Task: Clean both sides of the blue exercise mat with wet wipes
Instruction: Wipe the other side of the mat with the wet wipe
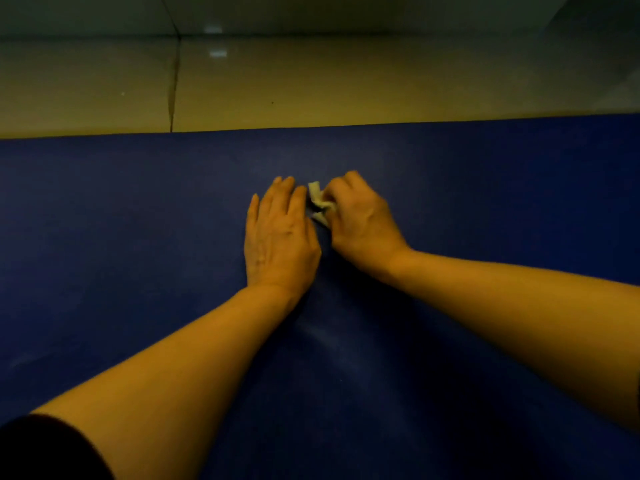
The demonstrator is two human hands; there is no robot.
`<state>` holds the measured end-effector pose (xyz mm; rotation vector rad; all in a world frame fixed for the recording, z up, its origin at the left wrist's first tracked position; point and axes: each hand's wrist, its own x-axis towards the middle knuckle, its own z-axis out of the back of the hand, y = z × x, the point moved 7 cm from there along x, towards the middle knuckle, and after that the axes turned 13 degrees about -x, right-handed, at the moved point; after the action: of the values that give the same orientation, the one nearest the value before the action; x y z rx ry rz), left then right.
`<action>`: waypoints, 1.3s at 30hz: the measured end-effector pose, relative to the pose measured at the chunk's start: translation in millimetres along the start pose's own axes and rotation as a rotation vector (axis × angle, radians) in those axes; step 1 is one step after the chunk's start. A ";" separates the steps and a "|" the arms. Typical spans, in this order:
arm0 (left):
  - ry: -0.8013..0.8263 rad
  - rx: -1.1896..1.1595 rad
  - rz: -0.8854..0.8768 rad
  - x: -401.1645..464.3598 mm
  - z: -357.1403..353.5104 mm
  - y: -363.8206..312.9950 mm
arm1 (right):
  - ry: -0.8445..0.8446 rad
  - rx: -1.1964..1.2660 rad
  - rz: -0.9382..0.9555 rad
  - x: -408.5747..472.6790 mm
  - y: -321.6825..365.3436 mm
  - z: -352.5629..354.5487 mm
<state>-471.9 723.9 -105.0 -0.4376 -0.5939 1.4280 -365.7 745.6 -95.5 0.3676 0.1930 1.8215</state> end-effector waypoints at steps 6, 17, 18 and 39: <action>0.022 0.034 0.003 35.9 -7.4 6.1 | -0.130 -0.064 -0.504 38.9 -86.7 29.6; -0.130 -0.024 -0.022 55.5 -25.8 0.8 | -0.237 -0.062 -0.299 58.1 -91.0 28.3; -0.133 -0.022 -0.022 55.5 -26.1 0.5 | -0.259 -0.073 -0.377 58.7 -99.6 28.4; -0.042 0.091 -0.173 54.1 -35.0 -9.4 | -0.212 -0.150 -0.211 81.1 -71.1 16.7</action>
<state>-440.7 779.0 -120.2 -0.2785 -0.5837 1.2957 -315.2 842.2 -90.5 0.4150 -0.0504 1.5661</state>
